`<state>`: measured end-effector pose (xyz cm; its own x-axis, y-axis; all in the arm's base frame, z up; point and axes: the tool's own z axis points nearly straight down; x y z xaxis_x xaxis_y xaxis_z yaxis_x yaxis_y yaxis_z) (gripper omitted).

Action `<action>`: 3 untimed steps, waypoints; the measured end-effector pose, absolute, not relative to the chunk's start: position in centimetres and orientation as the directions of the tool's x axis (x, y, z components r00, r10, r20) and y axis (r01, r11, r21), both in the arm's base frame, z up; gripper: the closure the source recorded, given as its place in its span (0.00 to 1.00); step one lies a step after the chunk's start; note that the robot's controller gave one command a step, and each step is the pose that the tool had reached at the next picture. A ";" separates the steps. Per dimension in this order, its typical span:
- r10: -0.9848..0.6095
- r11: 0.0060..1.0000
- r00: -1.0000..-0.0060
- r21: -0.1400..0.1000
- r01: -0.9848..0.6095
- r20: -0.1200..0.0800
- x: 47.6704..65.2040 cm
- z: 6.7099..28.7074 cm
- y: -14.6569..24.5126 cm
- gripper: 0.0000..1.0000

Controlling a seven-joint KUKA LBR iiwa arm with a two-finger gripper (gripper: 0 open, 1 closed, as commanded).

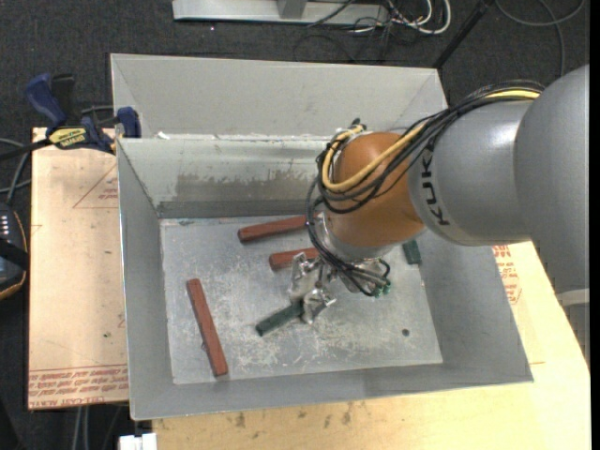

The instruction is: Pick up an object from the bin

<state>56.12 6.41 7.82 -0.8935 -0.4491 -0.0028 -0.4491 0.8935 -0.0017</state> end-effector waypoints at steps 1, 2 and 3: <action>-0.500 0.866 -0.866 0.000 -0.500 -0.004 58.9 19.4 9.4 1.00; -0.500 0.866 -0.866 0.000 -0.500 -0.004 58.9 19.4 9.4 1.00; -0.663 0.749 -0.749 0.001 -0.663 -0.002 58.5 25.0 8.6 0.00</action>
Offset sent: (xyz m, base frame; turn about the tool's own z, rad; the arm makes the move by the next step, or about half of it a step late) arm 0.0000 0.0000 0.0000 0.0000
